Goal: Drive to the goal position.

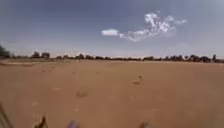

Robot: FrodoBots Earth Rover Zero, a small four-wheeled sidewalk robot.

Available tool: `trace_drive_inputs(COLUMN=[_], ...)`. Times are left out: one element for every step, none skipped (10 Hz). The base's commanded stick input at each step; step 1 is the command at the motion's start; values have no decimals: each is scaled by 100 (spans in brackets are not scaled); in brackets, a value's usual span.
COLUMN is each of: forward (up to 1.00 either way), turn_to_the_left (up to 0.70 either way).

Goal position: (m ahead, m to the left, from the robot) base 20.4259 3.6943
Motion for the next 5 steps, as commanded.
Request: trace_drive_inputs(forward=[70,70,70,70,70], turn_to_the_left=[0,0,0,0,0])
